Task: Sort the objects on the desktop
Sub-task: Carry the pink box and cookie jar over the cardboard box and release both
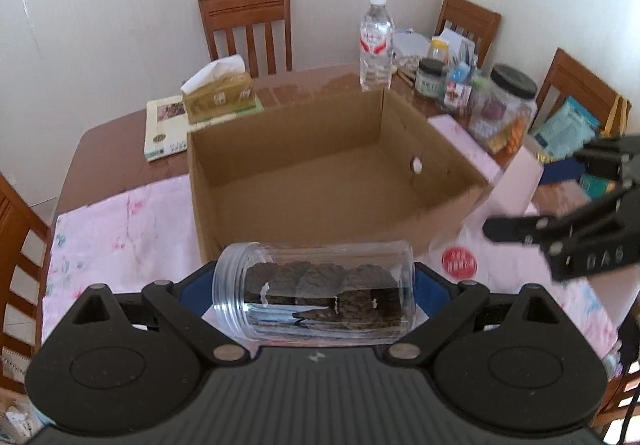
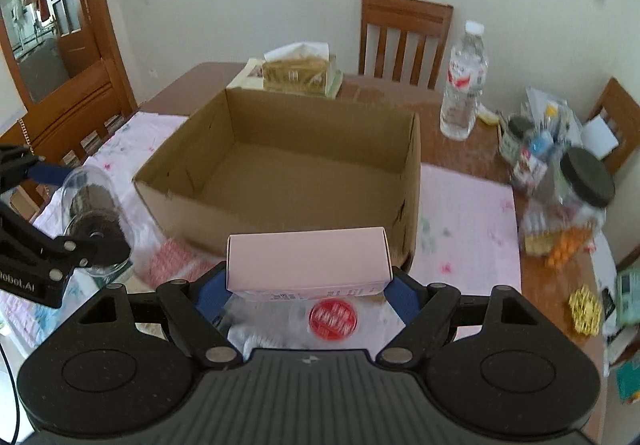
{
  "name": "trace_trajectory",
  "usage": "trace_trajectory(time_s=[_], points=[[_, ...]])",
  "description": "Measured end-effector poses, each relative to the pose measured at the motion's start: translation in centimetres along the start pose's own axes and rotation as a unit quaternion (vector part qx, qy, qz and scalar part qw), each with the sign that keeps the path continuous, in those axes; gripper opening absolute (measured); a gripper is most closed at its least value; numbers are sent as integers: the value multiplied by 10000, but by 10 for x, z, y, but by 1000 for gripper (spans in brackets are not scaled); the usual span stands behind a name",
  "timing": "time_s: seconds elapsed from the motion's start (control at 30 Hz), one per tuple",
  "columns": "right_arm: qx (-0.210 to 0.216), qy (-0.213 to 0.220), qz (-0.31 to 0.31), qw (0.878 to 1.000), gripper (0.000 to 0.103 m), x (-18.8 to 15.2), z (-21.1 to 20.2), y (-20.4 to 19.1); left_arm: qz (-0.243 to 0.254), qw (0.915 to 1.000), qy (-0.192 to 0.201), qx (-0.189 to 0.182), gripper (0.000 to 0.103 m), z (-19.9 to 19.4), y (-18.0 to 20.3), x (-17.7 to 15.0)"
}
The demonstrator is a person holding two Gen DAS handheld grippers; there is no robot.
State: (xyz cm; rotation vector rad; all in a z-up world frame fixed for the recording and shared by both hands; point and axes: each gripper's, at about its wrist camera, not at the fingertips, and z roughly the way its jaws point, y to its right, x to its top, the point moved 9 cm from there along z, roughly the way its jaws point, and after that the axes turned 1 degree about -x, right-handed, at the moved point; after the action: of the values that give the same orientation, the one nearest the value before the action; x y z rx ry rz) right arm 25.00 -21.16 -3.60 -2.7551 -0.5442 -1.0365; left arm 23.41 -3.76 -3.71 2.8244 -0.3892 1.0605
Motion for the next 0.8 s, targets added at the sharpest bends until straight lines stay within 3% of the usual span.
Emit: trace_trajectory(time_s=[0.3,0.8], points=[[-67,34,136,9999,85,30,22,7,14,10000,23,-42,97,31,-17,35],[-415,-282,24,9987,85,46,75,-1,112,9993,-366,-20,97,80,-33,35]])
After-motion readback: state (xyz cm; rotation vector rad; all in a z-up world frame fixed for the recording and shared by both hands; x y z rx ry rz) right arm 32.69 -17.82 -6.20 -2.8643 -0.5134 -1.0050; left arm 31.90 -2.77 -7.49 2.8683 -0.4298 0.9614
